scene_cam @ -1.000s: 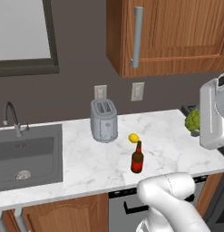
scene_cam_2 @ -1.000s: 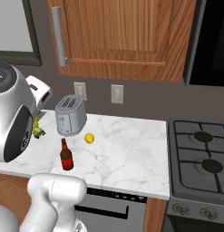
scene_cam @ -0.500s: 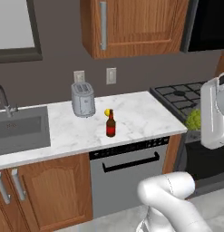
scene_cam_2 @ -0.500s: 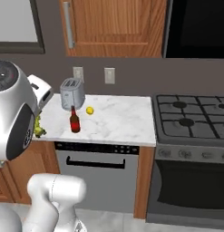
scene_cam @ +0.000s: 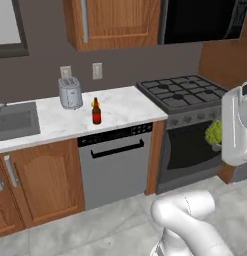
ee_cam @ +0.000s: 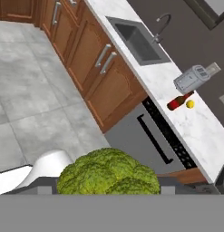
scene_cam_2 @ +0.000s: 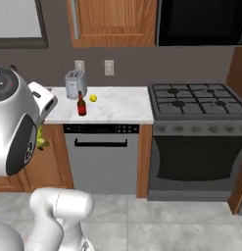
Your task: Place the beer on the top shelf of the fridge to keep it out of children's reach, and place the broccoli and lemon on lower shelves for easy access.
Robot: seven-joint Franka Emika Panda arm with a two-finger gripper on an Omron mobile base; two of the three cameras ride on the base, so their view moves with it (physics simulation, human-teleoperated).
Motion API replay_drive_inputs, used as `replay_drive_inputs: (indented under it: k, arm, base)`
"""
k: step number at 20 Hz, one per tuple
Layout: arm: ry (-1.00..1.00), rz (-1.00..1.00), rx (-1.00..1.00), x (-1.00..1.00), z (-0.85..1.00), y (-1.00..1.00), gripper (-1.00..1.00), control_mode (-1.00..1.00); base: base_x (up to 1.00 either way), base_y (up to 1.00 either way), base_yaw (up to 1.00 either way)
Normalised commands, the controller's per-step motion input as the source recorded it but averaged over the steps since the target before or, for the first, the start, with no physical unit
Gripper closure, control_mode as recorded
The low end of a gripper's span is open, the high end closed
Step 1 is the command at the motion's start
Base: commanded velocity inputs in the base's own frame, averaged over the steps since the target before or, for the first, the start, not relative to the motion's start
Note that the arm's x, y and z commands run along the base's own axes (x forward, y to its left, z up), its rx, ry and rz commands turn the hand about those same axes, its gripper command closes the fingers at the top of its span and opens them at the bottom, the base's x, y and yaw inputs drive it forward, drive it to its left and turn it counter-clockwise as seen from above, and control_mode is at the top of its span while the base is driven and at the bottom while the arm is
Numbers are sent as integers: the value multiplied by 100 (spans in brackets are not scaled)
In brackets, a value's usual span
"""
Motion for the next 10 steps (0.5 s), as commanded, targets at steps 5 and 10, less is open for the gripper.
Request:
replay_drive_inputs:
  k: [5,10]
  arm:
    - [0,0,0,0,0,0,100,100]
    - [0,0,0,0,0,0,100,100]
  base:
    - [-32,-23,-44]
    - [1,-32,-51]
